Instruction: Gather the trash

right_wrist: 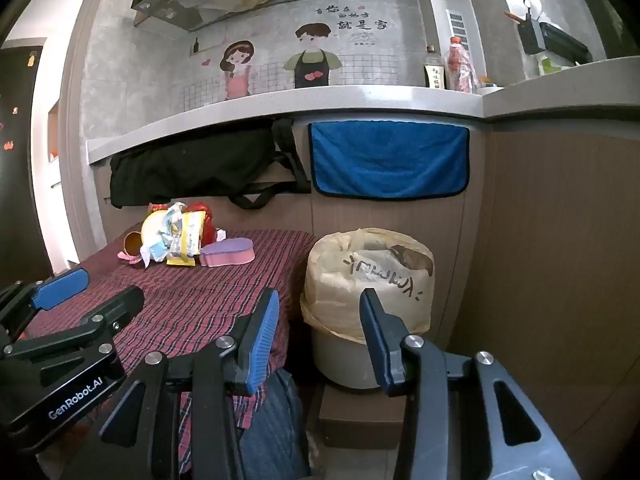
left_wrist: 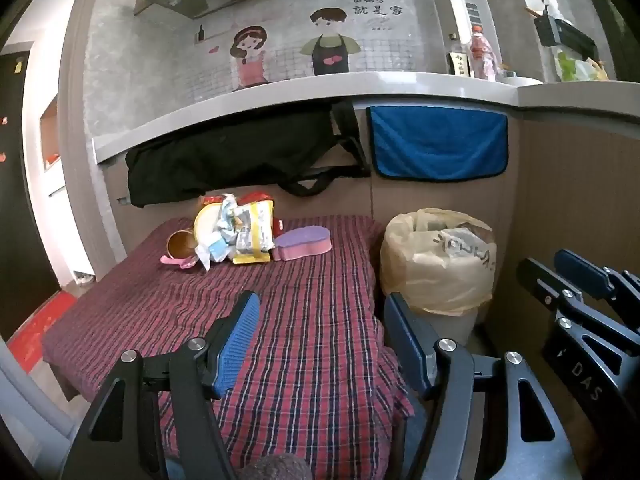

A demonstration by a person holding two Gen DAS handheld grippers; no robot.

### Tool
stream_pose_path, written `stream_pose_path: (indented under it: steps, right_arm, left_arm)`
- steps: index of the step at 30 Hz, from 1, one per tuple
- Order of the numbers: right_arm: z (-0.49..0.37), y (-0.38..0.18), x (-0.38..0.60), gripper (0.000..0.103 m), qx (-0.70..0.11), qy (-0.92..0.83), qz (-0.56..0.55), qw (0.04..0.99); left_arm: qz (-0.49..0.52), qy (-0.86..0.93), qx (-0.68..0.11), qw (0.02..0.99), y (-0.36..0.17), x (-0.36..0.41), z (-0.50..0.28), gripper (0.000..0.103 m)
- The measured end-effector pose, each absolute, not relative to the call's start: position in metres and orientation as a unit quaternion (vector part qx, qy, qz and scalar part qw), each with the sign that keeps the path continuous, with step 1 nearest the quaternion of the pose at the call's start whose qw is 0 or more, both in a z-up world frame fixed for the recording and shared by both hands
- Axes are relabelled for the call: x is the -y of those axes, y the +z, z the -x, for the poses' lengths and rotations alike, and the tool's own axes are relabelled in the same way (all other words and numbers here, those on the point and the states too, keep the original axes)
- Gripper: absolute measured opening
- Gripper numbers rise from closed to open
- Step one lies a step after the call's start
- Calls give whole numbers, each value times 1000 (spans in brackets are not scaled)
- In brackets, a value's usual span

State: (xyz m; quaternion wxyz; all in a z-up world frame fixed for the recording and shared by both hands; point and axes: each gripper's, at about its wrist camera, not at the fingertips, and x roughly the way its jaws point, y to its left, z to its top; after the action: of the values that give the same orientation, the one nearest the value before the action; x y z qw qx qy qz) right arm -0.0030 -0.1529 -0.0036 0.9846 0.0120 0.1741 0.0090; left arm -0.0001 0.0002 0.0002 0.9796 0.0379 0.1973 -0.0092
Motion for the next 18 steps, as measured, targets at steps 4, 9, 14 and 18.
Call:
stream_pose_path:
  steps: [4, 9, 14, 18]
  right_arm:
    - [4, 0, 155, 40, -170, 9, -9, 985]
    - [3, 0, 152, 40, -171, 9, -7, 985]
    - [3, -3, 144, 40, -172, 12, -5, 985]
    - [1, 5, 150, 40, -174, 19, -2, 985]
  left_arm:
    - [-40, -6, -203, 978, 1, -1, -2, 65]
    - [-43, -2, -198, 979, 4, -3, -1, 65]
    - [-42, 0, -198, 979, 4, -4, -2, 65]
    - [-41, 0, -198, 979, 2, -4, -3, 65]
